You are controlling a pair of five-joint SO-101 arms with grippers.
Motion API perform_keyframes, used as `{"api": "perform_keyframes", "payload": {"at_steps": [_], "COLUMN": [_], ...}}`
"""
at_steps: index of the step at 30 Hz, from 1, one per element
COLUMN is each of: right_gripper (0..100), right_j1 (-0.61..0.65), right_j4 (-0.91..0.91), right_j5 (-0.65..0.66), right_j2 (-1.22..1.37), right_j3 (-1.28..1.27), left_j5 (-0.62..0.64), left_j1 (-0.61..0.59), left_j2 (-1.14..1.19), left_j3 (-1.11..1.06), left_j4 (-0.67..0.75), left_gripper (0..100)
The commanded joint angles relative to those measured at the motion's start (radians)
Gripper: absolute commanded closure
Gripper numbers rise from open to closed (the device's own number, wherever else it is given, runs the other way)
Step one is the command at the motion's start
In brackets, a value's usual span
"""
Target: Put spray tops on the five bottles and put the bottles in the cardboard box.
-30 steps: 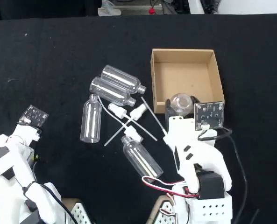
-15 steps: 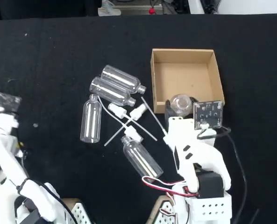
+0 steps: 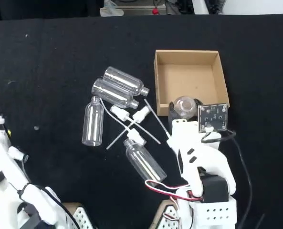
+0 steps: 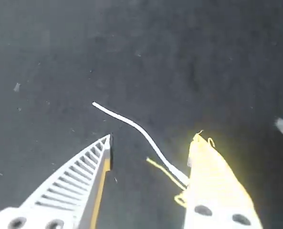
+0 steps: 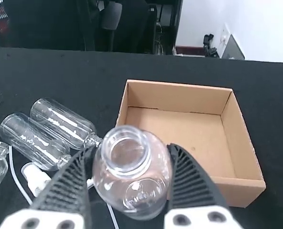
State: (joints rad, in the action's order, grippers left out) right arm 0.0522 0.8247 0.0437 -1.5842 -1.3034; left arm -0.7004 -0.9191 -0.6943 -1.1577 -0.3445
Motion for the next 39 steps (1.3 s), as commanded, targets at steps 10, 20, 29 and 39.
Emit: {"api": "perform_keyframes", "payload": {"at_steps": [10,20,29,39], "right_gripper": [97.0,97.0,97.0,97.0], "right_j1": [-0.009,-0.009,-0.009,-0.009], "right_j4": [-0.034,-0.035,-0.035,-0.032], "right_j5": [-0.008,-0.008,-0.008,-0.011], "right_j2": [-0.018,-0.018,-0.018,-0.018], "right_j3": [0.008,0.008,0.008,0.008], "left_j5": [-0.011,-0.08,-0.379,-0.479], "left_j1": [-0.053,-0.229,-0.298,-0.202], "left_j2": [0.241,0.598,0.45,0.083], "left_j3": [0.108,0.437,0.446,0.412], "left_j4": [0.086,-0.037,-0.29,-0.526], "left_gripper": [74,74,74,74]}}
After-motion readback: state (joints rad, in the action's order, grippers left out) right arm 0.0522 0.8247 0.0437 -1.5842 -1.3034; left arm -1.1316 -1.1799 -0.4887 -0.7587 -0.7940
